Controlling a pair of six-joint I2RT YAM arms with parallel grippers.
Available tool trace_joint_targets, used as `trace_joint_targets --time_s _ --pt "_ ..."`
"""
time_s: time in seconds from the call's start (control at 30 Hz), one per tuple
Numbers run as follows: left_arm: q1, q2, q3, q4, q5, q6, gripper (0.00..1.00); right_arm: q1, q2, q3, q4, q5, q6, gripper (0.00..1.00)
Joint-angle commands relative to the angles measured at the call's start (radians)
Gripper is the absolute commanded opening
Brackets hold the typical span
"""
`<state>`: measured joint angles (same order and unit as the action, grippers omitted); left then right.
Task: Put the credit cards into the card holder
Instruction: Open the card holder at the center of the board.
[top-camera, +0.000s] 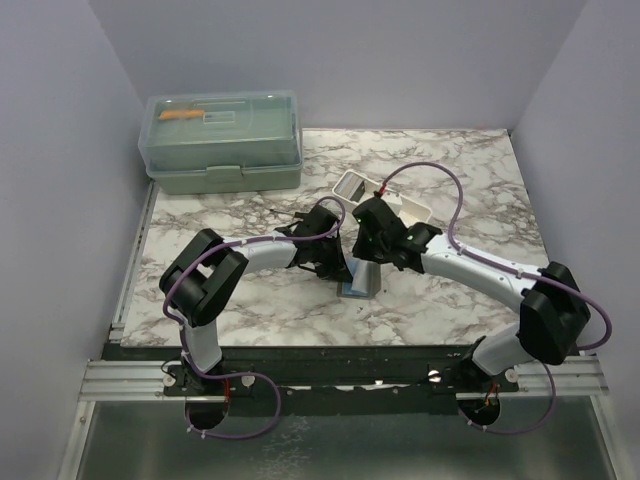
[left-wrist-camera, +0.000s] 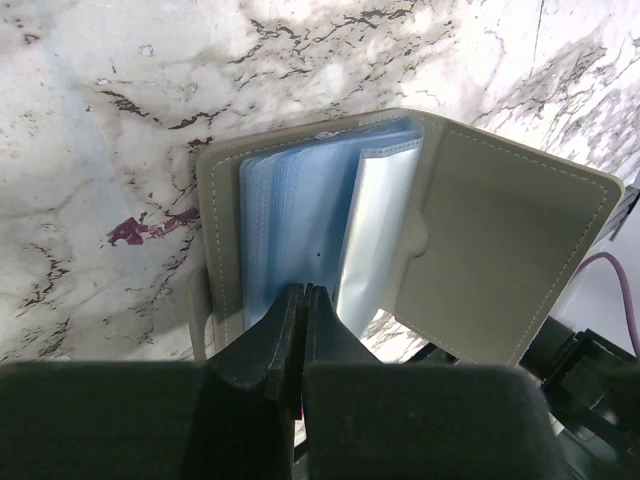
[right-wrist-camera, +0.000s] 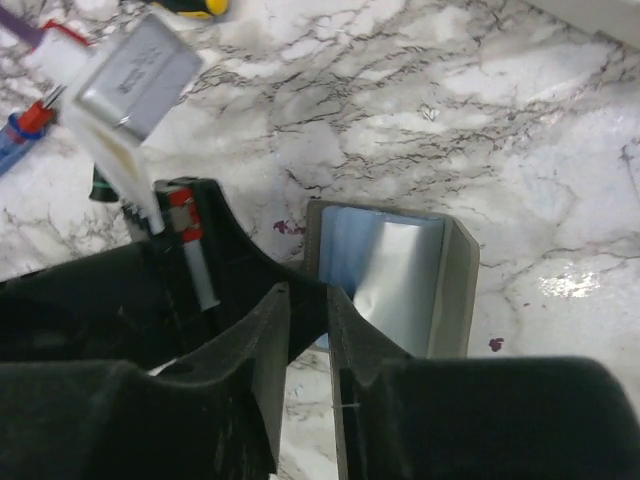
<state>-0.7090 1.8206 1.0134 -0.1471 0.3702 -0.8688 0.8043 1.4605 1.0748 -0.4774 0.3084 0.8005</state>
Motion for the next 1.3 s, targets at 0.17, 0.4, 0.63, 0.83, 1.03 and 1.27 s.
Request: trace_joint_targets --time_s 0.17,0.4,0.63,0.83,1.03,1.27 --pt "0.007 -0.003 -0.042 -0.052 -0.099 0.03 0.0 -0.102 0.107 -0.134 0.26 -0.185 0.158 0.07" --pt "0.006 -0.006 -0.052 -0.042 -0.099 0.028 0.0 -0.103 0.228 -0.088 0.258 -0.282 0.119 0.01" --pt "0.008 -0.013 -0.055 -0.043 -0.114 0.032 0.0 -0.103 0.186 -0.168 0.111 -0.187 0.134 0.0" --pt "0.011 -0.008 -0.054 -0.047 -0.114 0.034 0.0 -0.103 0.121 -0.208 -0.042 -0.078 0.153 0.01" --pt "0.012 -0.001 -0.043 -0.053 -0.111 0.037 0.0 -0.103 0.102 -0.217 -0.147 0.021 0.169 0.08" --pt "0.013 -0.006 -0.036 -0.058 -0.111 0.044 0.0 -0.103 0.166 -0.175 -0.23 0.146 0.174 0.26"
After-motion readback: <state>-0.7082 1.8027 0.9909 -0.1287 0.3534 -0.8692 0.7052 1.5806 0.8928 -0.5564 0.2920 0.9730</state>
